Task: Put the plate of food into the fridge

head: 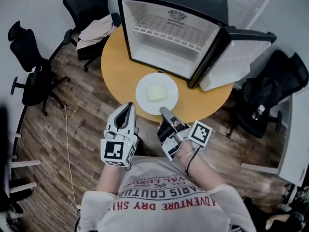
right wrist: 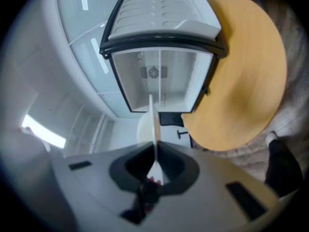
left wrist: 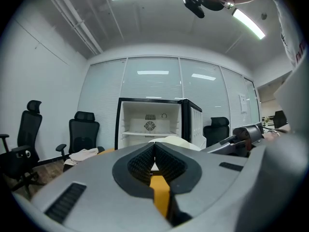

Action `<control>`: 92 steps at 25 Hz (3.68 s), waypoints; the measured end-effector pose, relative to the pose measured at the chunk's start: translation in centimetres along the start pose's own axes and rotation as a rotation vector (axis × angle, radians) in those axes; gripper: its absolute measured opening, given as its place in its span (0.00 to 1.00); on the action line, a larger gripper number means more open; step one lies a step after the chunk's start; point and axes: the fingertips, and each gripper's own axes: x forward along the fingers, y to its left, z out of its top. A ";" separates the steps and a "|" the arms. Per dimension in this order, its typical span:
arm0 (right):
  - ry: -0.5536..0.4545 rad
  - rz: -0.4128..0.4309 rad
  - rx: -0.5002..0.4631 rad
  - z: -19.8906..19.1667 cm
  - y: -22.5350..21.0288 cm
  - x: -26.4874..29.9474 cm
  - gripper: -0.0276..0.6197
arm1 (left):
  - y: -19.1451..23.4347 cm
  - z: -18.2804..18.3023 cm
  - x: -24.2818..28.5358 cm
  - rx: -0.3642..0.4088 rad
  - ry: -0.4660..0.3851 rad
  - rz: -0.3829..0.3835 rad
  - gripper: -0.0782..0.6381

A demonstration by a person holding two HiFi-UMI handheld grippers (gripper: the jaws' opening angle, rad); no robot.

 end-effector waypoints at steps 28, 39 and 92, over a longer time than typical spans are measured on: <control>-0.547 -0.019 0.037 14.1 1.4 13.3 0.10 | 8.7 2.1 23.0 0.034 0.042 -0.472 0.15; -0.557 -0.073 0.072 18.3 0.4 14.4 0.10 | 8.4 1.8 25.8 -0.005 0.069 -0.433 0.15; -0.591 -0.083 0.071 21.8 -0.4 17.3 0.23 | 7.9 0.0 29.3 0.045 0.102 -0.404 0.15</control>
